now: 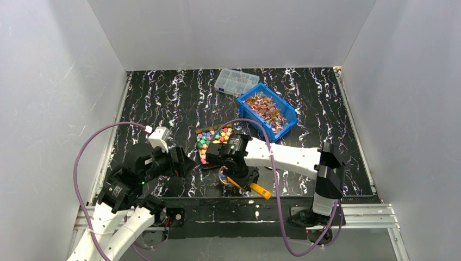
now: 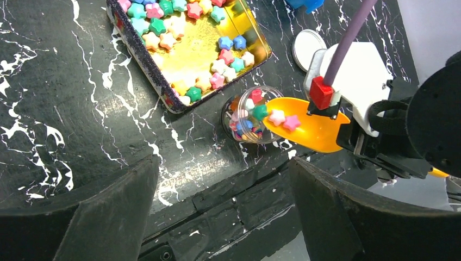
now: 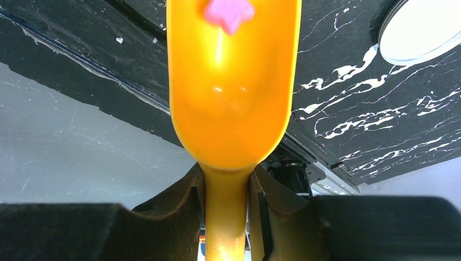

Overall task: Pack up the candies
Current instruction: Place the fake candies in the packing bottle, then place the spatula at the center of the board.

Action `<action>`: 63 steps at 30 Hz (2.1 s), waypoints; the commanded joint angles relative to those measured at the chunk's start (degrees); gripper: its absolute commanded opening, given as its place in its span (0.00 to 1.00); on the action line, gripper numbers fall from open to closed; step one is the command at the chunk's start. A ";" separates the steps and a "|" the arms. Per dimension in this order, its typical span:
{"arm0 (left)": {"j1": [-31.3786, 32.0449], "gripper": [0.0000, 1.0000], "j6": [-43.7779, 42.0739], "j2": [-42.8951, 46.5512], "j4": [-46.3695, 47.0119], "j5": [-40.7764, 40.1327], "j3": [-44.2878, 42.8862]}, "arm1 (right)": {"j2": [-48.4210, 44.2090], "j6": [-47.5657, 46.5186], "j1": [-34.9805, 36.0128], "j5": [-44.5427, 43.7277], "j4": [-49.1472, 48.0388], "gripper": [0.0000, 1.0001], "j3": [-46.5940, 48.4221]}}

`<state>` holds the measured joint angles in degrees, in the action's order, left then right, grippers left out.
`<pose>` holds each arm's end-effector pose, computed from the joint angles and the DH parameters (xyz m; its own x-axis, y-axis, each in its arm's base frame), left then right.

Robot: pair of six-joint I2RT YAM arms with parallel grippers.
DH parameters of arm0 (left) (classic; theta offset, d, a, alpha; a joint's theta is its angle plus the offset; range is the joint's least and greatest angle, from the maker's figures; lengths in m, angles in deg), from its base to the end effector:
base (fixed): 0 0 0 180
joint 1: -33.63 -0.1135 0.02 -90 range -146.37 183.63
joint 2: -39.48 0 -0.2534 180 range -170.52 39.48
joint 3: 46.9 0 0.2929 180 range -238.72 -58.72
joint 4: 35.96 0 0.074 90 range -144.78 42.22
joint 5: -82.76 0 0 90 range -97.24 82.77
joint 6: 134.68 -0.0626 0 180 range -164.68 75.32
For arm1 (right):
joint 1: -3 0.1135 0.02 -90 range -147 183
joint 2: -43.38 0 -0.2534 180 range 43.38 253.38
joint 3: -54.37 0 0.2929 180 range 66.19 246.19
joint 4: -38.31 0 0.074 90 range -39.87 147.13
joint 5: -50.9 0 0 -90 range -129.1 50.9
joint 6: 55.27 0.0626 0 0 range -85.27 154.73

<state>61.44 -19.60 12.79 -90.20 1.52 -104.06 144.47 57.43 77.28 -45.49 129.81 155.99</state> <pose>0.1463 -0.0879 0.3211 -0.5706 -0.1727 -0.8029 0.3782 0.8126 -0.4435 0.1041 0.3440 0.2287 -0.6193 -0.7847 -0.0273 -0.7784 0.6181 -0.1092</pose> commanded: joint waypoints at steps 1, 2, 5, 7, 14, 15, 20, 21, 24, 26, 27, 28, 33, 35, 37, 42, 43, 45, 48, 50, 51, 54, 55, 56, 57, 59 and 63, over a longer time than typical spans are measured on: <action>-0.30 0.87 -0.73 0.04 0.48 1.43 0.60 | 0.33 1.93 -0.12 0.89 1.88 0.01 1.14; -0.30 0.87 -0.73 0.18 0.49 1.52 0.61 | 0.39 2.25 -0.10 1.62 1.88 0.01 1.54; -0.30 0.87 -0.78 0.50 0.58 1.77 0.62 | -0.26 2.92 -0.19 1.25 1.87 0.01 1.30; -0.30 0.87 -0.76 0.59 0.66 1.86 0.61 | -0.78 3.86 -0.40 2.19 1.88 0.01 0.58; -0.28 0.86 -0.82 0.88 0.78 2.23 0.69 | -4.65 6.24 -0.36 1.52 1.91 0.01 -0.81; -0.30 0.86 -0.80 0.87 0.83 2.23 0.69 | -5.39 6.57 -0.36 1.25 1.89 0.01 -1.14; -0.28 0.86 -0.82 0.73 0.84 2.23 0.69 | -7.16 7.54 -0.19 2.23 1.88 0.01 -0.41; -0.28 0.86 -0.80 0.72 0.80 2.23 0.72 | -7.55 7.66 -0.19 2.49 1.88 0.01 -0.33; -0.30 0.85 -0.82 0.18 0.84 1.97 0.78 | -9.58 8.29 -0.16 2.17 1.89 0.01 -3.04; -0.30 0.85 -0.82 -0.09 0.84 1.97 0.76 | -10.57 8.58 -0.10 1.45 1.88 0.01 -2.90; -0.30 0.85 -0.82 -0.11 0.84 1.90 0.75 | -11.32 8.67 -0.10 0.81 1.88 0.01 -2.95; -0.30 0.85 -0.81 -0.19 0.84 1.88 0.78 | -11.85 8.80 -0.10 0.11 1.81 0.01 -2.96; -0.28 0.85 -0.82 -1.12 0.84 1.97 0.70 | -16.91 11.55 -0.19 -10.04 -2.54 0.01 -6.50; -0.30 0.85 -0.82 -1.33 0.84 1.89 0.70 | -19.13 12.70 -0.21 -12.55 -5.12 0.01 -8.78; -0.30 0.85 -0.82 -1.49 0.84 1.80 0.70 | -20.94 13.71 -0.27 -15.20 -7.67 0.01 -11.32; -0.30 0.86 -0.91 -1.76 0.84 1.82 0.62 | -27.18 17.53 -0.67 -23.59 -11.82 0.01 -17.18; -0.26 0.87 -0.91 -1.78 0.84 1.94 0.61 | -28.46 18.25 -0.78 -25.62 -12.35 0.01 -18.19; -0.30 0.87 -0.95 -1.76 0.89 2.06 0.61 | -30.92 20.16 -0.92 -29.53 -13.10 0.01 -20.14; -0.26 0.89 -0.95 -1.79 0.97 2.21 0.62 | -34.88 22.49 -1.60 -34.26 -16.10 0.01 -23.83; -0.30 0.90 -0.99 -1.75 1.01 2.11 0.61 | -36.65 22.34 -2.80 -35.64 -18.83 0.01 -26.19; -0.30 0.91 -1.00 -1.72 1.02 2.06 0.61 | -37.13 22.04 -3.86 -36.68 -19.54 0.01 -26.59; -0.29 0.92 -0.91 -1.77 1.02 1.82 0.65 | -37.16 20.90 -6.95 -40.24 -20.27 0.01 -27.16; -0.30 0.93 -0.89 -1.78 1.02 1.74 0.70 | -37.11 20.24 -8.51 -41.07 -20.72 0.01 -27.32; -0.30 0.94 -0.91 -1.76 1.02 1.54 0.66 | -37.28 18.69 -10.52 -41.32 -21.72 0.01 -27.64; -0.30 0.95 -0.83 -1.78 1.02 1.27 0.63 | -37.52 17.27 -12.79 -41.25 -22.93 0.01 -28.19; -0.29 0.96 -0.74 -1.75 0.93 0.82 0.61 | -38.40 14.01 -18.53 -40.23 -26.01 0.01 -29.68; -0.26 0.98 -0.56 -1.39 0.75 0.03 0.63 | -39.76 8.18 -29.36 -36.25 -32.91 0.01 -32.84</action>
<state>61.44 -19.60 11.39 -89.78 2.63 -103.38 106.92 71.76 55.45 -81.82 104.94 125.26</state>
